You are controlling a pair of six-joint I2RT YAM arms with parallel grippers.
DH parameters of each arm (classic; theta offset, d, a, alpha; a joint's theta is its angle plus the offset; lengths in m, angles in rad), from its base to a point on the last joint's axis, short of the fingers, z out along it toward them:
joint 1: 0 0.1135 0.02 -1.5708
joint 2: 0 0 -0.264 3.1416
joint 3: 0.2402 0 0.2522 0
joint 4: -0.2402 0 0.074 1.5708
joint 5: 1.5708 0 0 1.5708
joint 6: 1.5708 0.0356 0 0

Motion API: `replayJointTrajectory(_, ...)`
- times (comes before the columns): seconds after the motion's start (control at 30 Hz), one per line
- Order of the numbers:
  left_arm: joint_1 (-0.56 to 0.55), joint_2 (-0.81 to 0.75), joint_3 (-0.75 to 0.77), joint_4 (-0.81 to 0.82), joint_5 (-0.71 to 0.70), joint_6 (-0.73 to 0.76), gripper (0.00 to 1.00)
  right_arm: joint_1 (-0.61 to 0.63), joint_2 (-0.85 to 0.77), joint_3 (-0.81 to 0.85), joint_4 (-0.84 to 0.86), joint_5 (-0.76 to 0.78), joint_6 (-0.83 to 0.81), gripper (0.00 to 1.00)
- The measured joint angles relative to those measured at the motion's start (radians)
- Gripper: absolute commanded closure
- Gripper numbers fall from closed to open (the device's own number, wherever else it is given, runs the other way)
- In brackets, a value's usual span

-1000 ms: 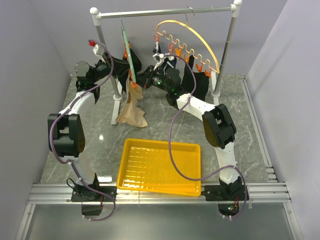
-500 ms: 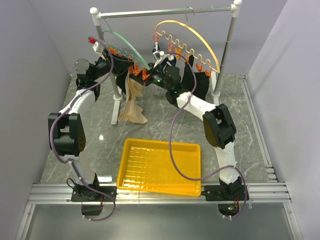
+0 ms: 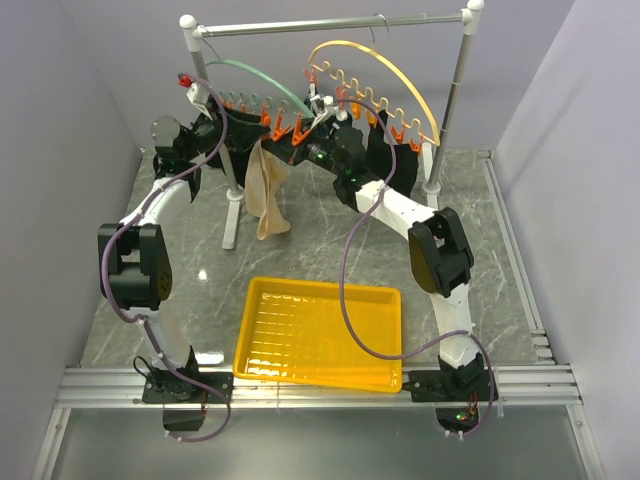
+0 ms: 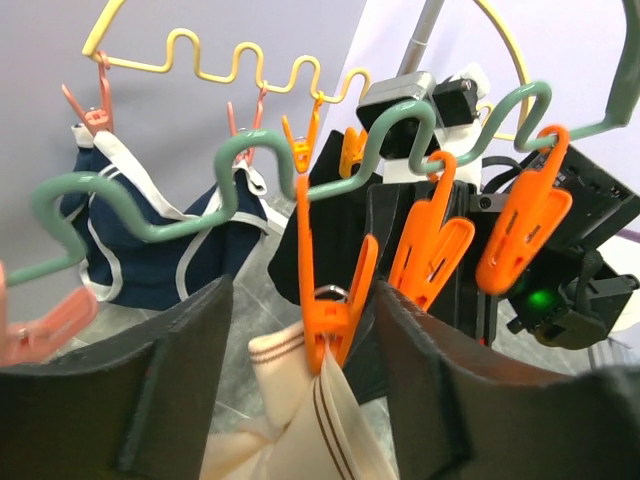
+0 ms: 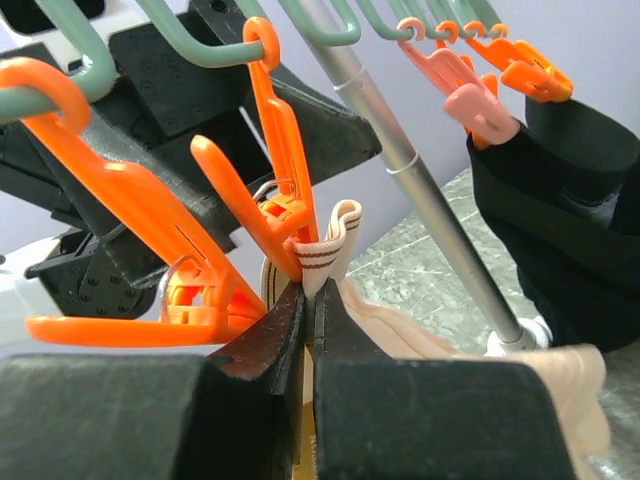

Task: Clip the underwear to the hanger

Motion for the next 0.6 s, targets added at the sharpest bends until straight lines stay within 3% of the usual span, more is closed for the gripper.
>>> replayJointTrajectory(0.13, 0.002, 0.0, 0.0, -0.001, 0.0, -0.004, 0.25, -0.005, 0.0, 0.002, 0.003, 0.003, 0.0, 1.0)
replayJointTrajectory(0.5, 0.03, -0.04, -0.031, -0.043, -0.007, 0.017, 0.24, -0.011, 0.0, -0.001, 0.01, 0.011, -0.014, 1.0)
replayJointTrajectory(0.6, 0.04, -0.069, -0.05, -0.069, -0.01, 0.04, 0.23, -0.016, 0.0, -0.014, 0.023, 0.01, -0.028, 0.87)
